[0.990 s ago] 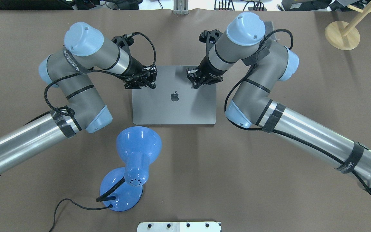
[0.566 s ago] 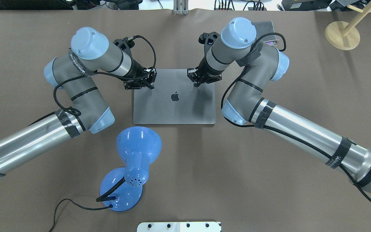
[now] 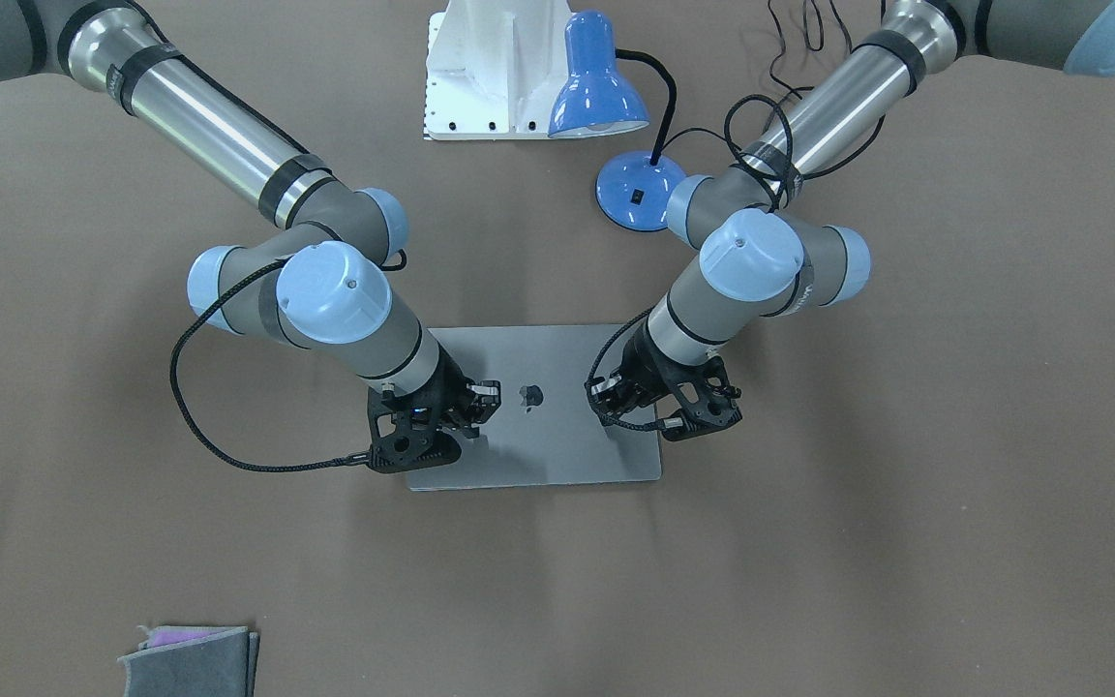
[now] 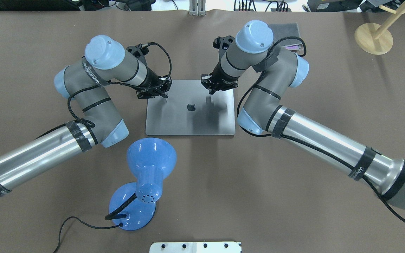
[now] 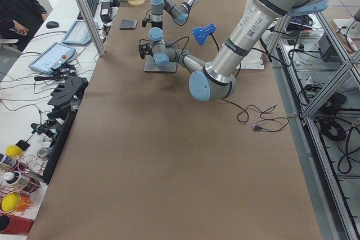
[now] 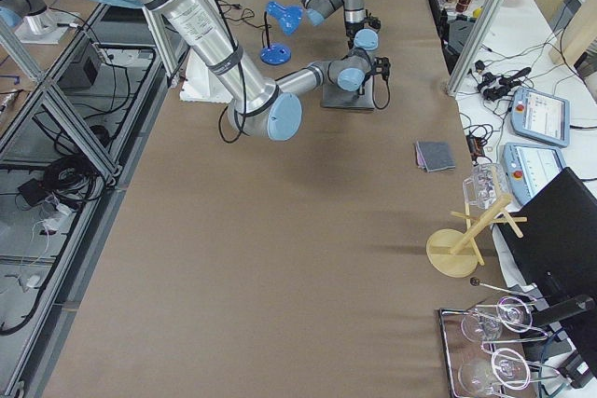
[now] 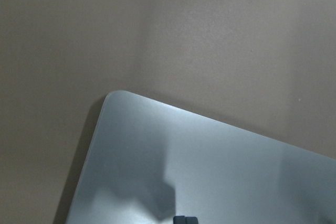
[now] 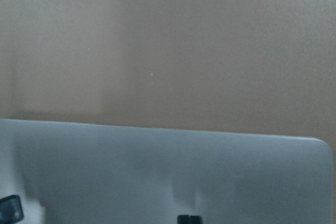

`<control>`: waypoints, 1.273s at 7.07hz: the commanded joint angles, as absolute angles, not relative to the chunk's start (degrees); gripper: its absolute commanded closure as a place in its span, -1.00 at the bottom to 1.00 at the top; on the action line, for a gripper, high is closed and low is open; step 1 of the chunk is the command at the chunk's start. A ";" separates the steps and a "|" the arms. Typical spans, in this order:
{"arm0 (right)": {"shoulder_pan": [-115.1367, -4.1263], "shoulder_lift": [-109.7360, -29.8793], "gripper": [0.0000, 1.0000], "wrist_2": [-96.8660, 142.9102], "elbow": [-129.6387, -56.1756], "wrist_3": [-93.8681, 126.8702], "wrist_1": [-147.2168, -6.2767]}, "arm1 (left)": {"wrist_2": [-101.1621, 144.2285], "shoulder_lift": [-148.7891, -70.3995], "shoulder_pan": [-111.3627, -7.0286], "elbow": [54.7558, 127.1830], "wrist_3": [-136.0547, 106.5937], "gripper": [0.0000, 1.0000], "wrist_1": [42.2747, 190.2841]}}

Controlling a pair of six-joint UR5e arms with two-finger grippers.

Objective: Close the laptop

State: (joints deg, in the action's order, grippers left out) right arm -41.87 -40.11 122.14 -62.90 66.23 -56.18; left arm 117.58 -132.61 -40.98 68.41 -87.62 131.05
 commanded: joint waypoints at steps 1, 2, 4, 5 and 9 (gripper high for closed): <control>-45.51 -38.59 1.00 127.42 -63.45 66.44 -56.42 | 117.42 -132.54 -40.61 68.20 -87.63 1.00 131.04; -46.48 -38.58 1.00 128.57 -63.89 66.53 -56.43 | 114.64 -132.63 -39.30 67.86 -87.63 1.00 131.04; -49.21 -38.67 0.85 131.83 -65.29 68.63 -56.51 | 112.85 -132.63 -38.50 66.89 -87.63 1.00 131.04; -49.91 -38.85 0.09 132.27 -65.74 69.43 -56.60 | 113.11 -132.97 -38.76 67.23 -87.80 1.00 131.13; -58.08 -46.20 -0.99 141.67 -74.32 67.94 -59.50 | 116.71 -133.95 -41.65 70.21 -89.64 0.75 130.78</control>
